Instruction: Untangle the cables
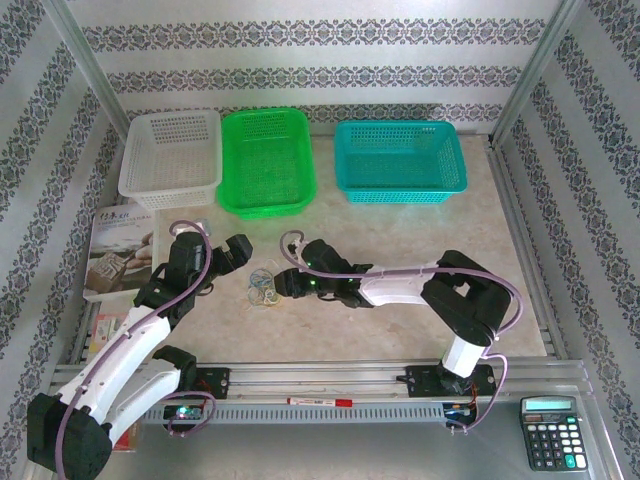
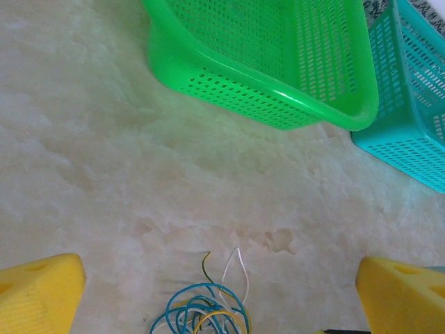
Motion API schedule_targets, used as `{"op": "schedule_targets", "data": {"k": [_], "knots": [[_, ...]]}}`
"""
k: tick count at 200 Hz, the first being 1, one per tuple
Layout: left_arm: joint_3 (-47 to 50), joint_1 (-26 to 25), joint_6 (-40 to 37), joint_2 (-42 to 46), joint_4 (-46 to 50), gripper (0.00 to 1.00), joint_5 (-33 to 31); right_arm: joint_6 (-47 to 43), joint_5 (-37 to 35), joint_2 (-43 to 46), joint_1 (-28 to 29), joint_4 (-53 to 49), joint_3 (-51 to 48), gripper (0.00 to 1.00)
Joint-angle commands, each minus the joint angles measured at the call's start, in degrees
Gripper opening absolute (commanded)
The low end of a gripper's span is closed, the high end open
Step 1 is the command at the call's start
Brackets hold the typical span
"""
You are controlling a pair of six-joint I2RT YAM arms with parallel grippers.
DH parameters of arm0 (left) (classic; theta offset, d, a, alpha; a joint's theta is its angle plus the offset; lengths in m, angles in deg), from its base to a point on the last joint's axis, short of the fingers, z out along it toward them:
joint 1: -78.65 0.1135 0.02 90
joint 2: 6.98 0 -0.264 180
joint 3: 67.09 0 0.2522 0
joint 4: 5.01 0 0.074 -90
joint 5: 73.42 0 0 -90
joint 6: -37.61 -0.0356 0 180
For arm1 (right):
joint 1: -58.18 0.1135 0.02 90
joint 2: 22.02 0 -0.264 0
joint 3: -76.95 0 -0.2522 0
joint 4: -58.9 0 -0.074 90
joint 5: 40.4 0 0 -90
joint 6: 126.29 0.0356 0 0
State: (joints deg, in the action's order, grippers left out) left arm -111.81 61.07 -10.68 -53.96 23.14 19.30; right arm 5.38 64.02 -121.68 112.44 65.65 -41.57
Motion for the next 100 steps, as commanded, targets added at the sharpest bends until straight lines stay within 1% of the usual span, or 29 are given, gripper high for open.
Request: {"op": "schedule_targets", "data": {"k": [1, 67, 100], "knots": [[0.54, -0.54, 0.91, 0.81, -0.4, 1.0, -0.39, 0.45, 0.08, -2.01, 0.48, 2.25, 2.52, 0.31], [0.47, -0.56, 1.63, 1.45, -1.03, 1.0, 0.18, -0.1, -2.6, -4.78, 0.4, 2.54, 2.5, 0.28], [0.84, -0.53, 1.81, 1.81, -1.04, 1.0, 0.05, -0.02, -2.73, -5.5, -0.01, 3.02, 2.31, 0.16]]}}
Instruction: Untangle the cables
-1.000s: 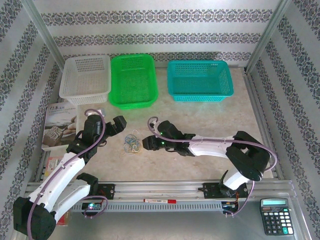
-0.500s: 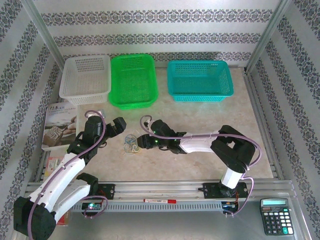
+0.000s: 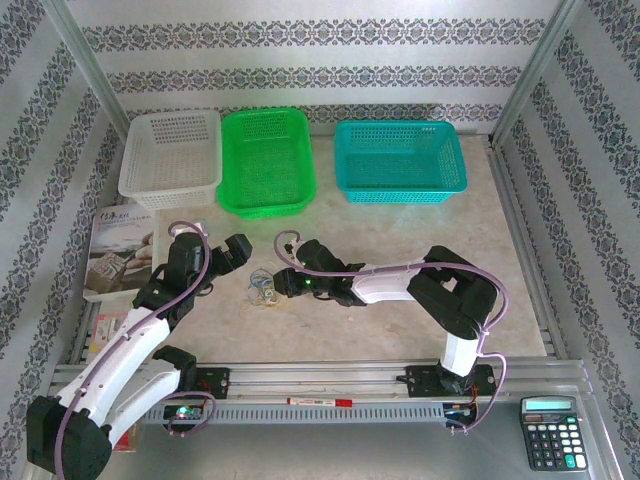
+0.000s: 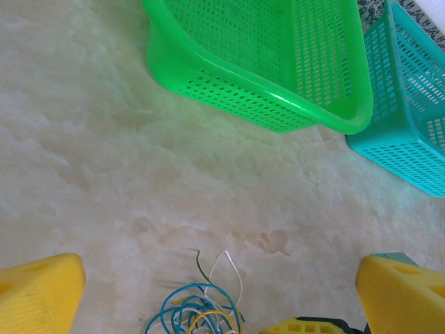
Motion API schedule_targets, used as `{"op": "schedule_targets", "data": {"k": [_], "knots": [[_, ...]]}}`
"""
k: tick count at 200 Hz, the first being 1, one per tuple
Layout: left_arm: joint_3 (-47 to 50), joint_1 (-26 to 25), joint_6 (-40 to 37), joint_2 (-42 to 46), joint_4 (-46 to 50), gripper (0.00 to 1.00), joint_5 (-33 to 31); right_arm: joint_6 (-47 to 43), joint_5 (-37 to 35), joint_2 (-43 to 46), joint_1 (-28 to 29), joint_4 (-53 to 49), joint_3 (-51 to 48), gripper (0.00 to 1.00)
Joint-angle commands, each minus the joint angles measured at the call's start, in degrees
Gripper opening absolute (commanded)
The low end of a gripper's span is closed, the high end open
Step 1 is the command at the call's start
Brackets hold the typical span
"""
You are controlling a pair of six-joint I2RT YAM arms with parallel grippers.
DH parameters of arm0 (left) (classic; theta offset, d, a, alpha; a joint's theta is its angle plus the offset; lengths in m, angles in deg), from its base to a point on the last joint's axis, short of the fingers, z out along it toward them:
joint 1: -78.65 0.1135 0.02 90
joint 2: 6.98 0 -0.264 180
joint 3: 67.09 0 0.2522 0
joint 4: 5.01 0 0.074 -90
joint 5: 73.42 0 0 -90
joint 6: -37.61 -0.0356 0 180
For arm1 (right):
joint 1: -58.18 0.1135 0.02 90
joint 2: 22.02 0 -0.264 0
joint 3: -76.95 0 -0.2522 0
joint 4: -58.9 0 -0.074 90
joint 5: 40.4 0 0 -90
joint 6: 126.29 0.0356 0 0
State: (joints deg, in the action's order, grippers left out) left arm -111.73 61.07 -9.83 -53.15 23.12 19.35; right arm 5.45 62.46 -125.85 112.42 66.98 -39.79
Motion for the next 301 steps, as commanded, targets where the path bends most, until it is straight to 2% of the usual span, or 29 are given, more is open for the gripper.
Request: {"op": "schedule_targets", "data": {"k": [1, 12, 29, 61, 132, 178, 264, 301], "knots": [[0.78, -0.57, 0.99, 1.04, -1.02, 1.0, -0.02, -0.08, -1.13, -1.35, -0.04, 1.74, 0.53, 0.16], [0.91, -0.59, 1.13, 1.1, -1.18, 1.0, 0.06, -0.01, -0.78, -1.16, -0.27, 2.2, 0.13, 0.16], [1.21, -0.52, 1.32, 1.34, -1.29, 1.0, 0.21, 0.27, -0.13, -0.06, -0.62, 2.54, -0.7, 0.23], [1.33, -0.53, 1.29, 1.52, -1.35, 1.0, 0.29, 0.45, 0.05, 3.77, -0.72, 2.41, -2.75, 0.28], [0.75, -0.53, 1.19, 1.45, -1.41, 1.0, 0.29, -1.93, -0.74, 11.18, 3.22, -2.23, -4.49, 0.3], [0.81, -0.56, 1.33, 1.51, -1.54, 1.0, 0.16, -4.81, -2.68, 7.95, 6.54, -6.7, -0.39, 0.37], [0.9, -0.57, 1.32, 1.47, -1.58, 1.0, 0.36, -6.55, -4.08, 2.68, 7.21, -9.1, 4.56, 0.36], [1.1, -0.59, 1.4, 1.62, -1.8, 1.0, 0.42, -6.54, -4.42, 1.57, 7.2, -9.19, 5.39, 0.32]]}}
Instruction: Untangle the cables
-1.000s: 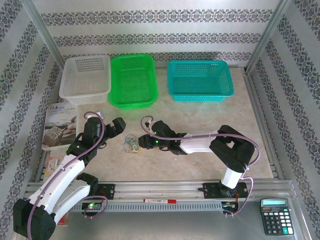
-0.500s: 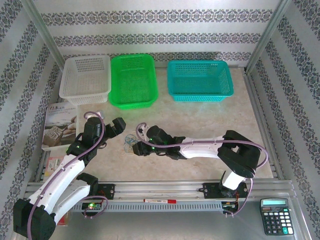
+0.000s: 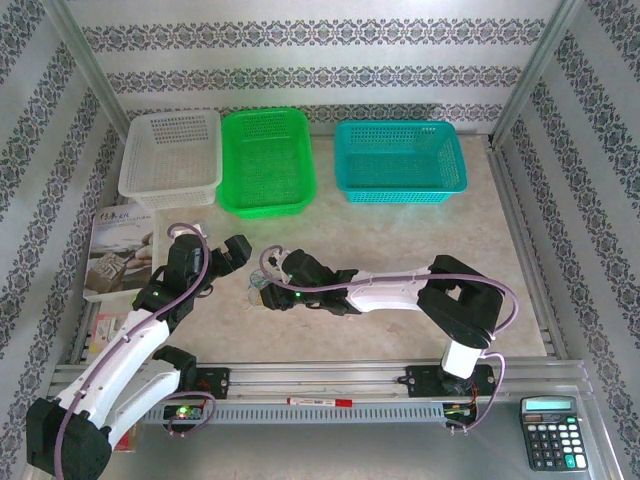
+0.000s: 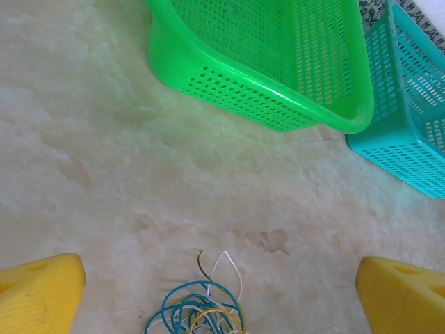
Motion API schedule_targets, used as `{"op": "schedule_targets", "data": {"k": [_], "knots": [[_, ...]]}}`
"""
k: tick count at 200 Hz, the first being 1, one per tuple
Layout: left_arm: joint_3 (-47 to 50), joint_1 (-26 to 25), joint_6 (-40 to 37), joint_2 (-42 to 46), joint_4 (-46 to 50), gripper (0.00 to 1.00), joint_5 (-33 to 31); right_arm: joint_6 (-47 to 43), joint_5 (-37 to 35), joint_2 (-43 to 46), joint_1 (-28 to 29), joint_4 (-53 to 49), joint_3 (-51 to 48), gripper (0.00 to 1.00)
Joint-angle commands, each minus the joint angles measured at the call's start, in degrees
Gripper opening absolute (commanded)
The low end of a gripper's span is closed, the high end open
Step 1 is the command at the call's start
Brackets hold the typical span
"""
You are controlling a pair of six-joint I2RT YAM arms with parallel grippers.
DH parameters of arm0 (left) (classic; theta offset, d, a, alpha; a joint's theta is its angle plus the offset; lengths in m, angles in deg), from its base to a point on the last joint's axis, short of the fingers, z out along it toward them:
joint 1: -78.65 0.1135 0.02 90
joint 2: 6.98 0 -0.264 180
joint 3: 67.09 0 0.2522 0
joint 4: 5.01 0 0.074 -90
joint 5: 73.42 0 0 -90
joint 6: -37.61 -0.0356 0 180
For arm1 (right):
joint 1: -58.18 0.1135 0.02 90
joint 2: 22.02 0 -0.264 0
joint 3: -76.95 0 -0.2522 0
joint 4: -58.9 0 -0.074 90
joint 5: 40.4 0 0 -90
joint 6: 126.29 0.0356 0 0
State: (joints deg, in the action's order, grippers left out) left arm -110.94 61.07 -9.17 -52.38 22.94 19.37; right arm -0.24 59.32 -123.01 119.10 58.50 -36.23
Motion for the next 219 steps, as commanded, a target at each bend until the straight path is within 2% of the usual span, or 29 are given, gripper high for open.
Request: {"op": "schedule_targets", "data": {"k": [1, 45, 56, 70, 118, 157, 192, 219], "knots": [[0.35, -0.56, 0.78, 0.89, -1.63, 1.0, 0.39, -0.88, -1.28, -1.29, 0.51, -0.71, 1.81, 0.32], [0.43, -0.58, 0.75, 1.14, -1.7, 1.0, 0.29, -0.72, -1.42, -1.65, 0.38, -0.66, 1.9, 0.21], [0.46, -0.55, 0.74, 1.29, -1.71, 1.0, 0.27, -0.72, -1.42, -1.56, 0.41, -0.71, 1.87, 0.14], [0.44, -0.58, 0.77, 1.33, -1.63, 1.0, 0.22, -0.85, -1.26, -0.86, 0.18, -0.95, 1.77, 0.0], [-0.15, -0.57, 0.01, 1.52, -1.23, 1.0, 0.37, -2.59, 0.08, 8.0, -2.66, -4.34, 1.09, 0.0], [-0.53, -0.51, -0.98, 1.21, -2.01, 1.0, 1.09, -3.98, 1.01, 19.08, -8.72, -8.53, -0.09, 0.0], [-1.04, -0.57, -2.45, 0.5, -3.38, 1.0, 3.09, -2.55, 3.97, 25.28, -15.23, -9.42, -2.7, 0.0], [-1.12, -0.56, -4.61, -0.61, -6.88, 1.0, 7.2, -1.34, 6.24, 29.04, -18.97, -9.45, -4.32, 0.0]]}}
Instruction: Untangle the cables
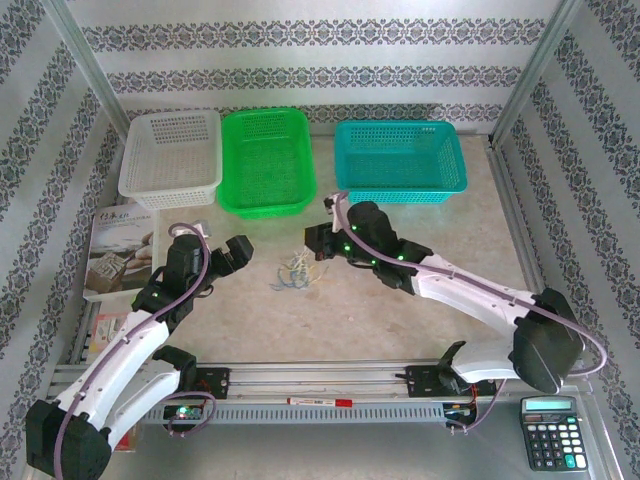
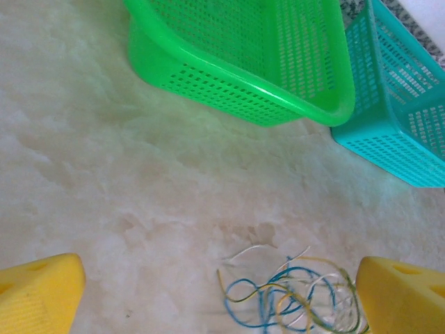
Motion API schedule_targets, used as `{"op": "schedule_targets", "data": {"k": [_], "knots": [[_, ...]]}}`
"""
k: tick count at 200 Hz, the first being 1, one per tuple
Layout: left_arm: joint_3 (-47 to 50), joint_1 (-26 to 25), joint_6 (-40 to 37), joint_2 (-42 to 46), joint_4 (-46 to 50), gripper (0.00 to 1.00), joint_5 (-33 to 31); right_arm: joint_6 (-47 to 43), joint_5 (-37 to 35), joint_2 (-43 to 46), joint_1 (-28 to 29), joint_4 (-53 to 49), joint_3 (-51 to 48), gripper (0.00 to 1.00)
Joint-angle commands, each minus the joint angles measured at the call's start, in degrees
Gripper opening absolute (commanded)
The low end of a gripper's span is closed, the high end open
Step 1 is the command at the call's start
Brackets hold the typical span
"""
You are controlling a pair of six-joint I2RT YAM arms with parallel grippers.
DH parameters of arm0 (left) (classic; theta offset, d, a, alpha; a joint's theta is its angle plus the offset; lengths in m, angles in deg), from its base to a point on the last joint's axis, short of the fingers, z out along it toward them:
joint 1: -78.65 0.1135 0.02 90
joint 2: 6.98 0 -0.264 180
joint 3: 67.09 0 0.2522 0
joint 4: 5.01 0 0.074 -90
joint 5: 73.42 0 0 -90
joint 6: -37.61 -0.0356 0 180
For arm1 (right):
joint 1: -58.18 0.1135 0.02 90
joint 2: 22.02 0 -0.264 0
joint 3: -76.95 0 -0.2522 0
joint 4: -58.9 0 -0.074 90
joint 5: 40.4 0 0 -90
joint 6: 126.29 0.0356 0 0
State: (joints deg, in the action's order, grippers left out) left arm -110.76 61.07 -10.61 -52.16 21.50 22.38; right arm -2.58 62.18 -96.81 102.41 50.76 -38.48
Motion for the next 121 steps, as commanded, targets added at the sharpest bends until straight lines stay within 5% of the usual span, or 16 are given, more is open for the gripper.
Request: {"op": "schedule_targets", "data": {"k": [1, 52, 121], "knots": [[-1.29, -0.54, -3.22, -0.89, -5.67, 1.0, 4.42, 1.0, 3.48, 2.95, -2.38, -1.74, -2.09, 0.0], [-1.09, -4.14, -7.2, -6.54, -15.66, 1.0, 11.03, 0.91, 6.1, 7.04, -6.69, -4.54, -1.7, 0.0], [0.21, -18.93, -17.46, -17.38, -31.49, 1.0, 4.76, 2.19, 5.97, 8.95, -7.49, -5.14, -2.94, 0.0]]}}
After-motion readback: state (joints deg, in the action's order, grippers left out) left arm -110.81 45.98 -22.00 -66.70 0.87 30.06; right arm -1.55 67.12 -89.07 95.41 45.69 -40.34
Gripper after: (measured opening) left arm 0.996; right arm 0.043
